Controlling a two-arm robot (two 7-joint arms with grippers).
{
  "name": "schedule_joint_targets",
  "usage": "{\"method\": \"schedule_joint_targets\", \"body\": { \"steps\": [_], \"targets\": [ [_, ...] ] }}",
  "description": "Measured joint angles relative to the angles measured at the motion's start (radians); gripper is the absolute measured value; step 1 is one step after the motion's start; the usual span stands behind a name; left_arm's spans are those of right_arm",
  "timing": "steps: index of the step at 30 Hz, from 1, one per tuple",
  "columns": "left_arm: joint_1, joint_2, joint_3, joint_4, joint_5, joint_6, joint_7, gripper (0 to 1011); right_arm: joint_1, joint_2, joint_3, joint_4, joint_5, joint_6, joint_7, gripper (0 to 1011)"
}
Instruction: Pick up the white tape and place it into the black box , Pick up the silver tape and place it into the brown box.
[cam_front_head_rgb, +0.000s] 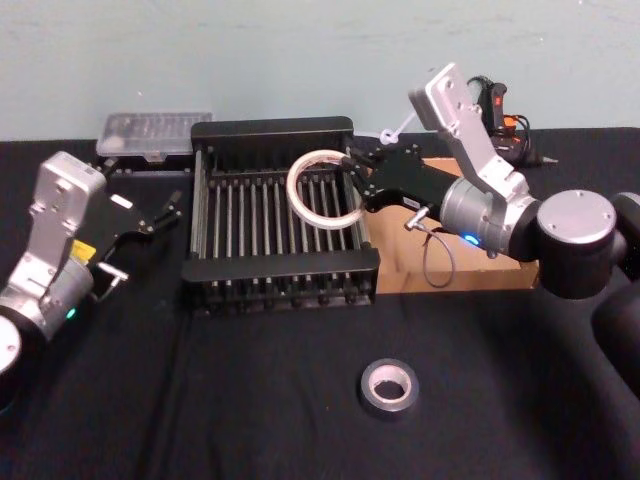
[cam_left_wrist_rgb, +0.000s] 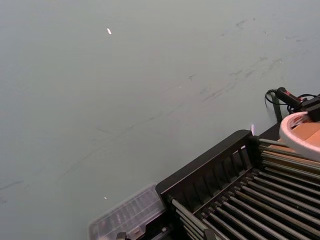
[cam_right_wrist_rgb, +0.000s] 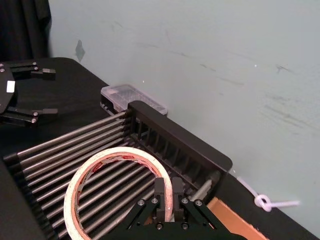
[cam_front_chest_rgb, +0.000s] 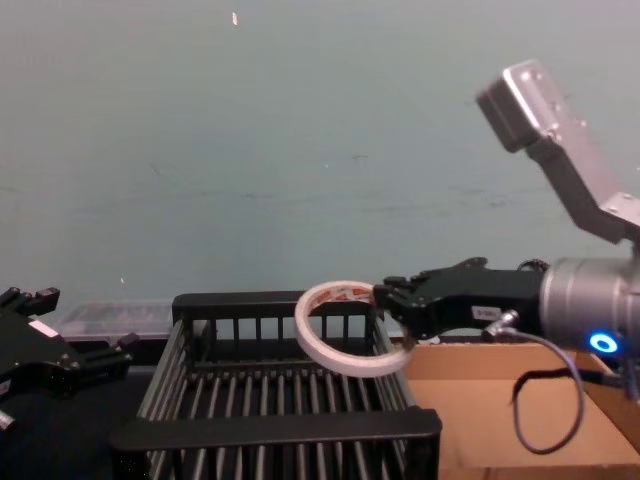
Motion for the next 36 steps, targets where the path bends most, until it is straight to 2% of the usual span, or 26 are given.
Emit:
{"method": "schedule_joint_targets", "body": {
  "steps": [6, 13, 28, 33, 36],
  "targets": [
    [0.0, 0.0, 0.0, 0.0, 0.0, 0.0, 0.0, 1001, 0.043, -0.033, -0.019, 0.07, -0.014, -0.014, 0.01, 92],
    [0.0, 0.0, 0.0, 0.0, 0.0, 0.0, 0.0, 1001, 0.071, -0.058, -0.033, 0.119, -0.026, -0.023, 0.017, 93],
    [0.0, 0.0, 0.0, 0.0, 0.0, 0.0, 0.0, 1001, 0.066, -0.053, -0.03, 0.11, -0.025, -0.022, 0.015, 99],
    [0.0, 0.0, 0.0, 0.0, 0.0, 0.0, 0.0, 1001, 0.065, -0.052, -0.029, 0.108, -0.024, -0.021, 0.015, 214],
    [0.0, 0.0, 0.0, 0.0, 0.0, 0.0, 0.0, 1001, 0.064, -0.052, -0.029, 0.107, -0.023, -0.021, 0.015, 316]
  ]
}}
